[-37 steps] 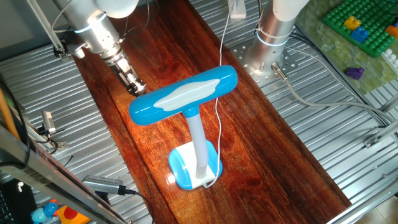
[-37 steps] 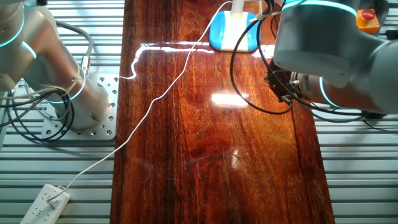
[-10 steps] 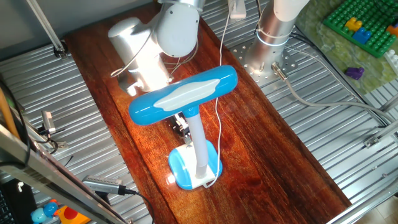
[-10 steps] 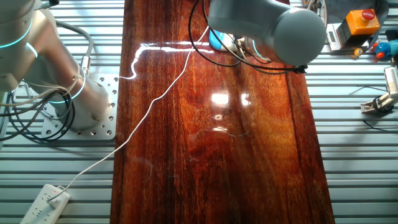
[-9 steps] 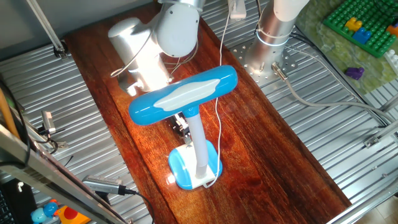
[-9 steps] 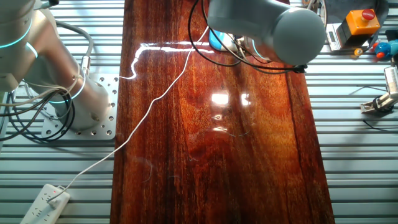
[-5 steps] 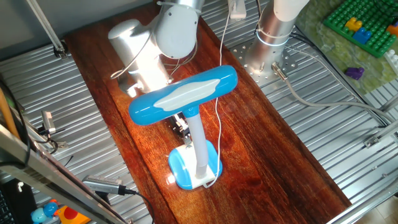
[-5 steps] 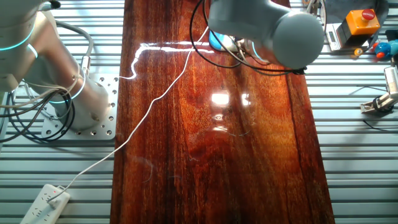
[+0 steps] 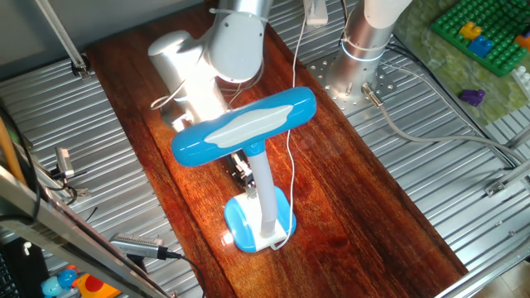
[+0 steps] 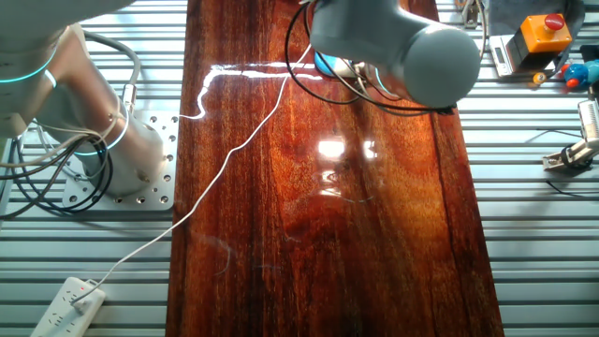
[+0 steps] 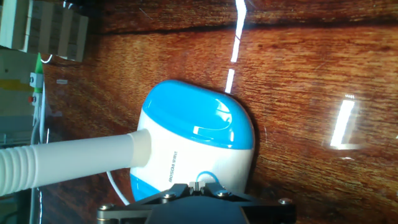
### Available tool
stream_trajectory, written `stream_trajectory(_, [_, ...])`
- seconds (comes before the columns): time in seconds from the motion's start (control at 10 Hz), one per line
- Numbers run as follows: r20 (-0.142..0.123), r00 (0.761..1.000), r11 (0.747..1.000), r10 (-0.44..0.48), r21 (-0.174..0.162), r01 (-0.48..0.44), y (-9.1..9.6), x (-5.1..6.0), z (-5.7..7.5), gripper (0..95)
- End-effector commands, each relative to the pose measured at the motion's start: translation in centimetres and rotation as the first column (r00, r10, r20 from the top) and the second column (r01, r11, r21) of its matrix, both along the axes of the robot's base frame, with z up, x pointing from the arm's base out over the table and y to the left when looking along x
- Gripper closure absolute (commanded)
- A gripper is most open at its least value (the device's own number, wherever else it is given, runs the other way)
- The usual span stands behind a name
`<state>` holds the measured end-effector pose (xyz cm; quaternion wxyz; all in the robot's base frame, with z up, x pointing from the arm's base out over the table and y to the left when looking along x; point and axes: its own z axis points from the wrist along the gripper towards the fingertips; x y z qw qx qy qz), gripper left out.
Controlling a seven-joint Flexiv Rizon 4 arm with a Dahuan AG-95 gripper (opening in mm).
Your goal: Turn off the desk lamp by pressing the button
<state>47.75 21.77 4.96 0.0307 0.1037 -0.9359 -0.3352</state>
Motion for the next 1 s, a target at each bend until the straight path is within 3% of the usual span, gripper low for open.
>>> stream_trajectory(0.1, [0.004, 1.0, 1.0, 0.003, 0.004, -0.003, 0.0, 0.1, -0.3, 95.0])
stream_trajectory(0.7, [0.016, 1.0, 1.0, 0.006, 0.007, -0.006, 0.0, 0.1, -1.3, 95.0])
stream_trajectory(0.8, [0.001, 1.0, 1.0, -0.004, 0.013, 0.004, 0.0, 0.1, -0.5, 95.0])
stream_trajectory(1.0, [-0.009, 1.0, 1.0, -0.011, -0.012, 0.011, -0.3, 0.1, 1.7, 95.0])
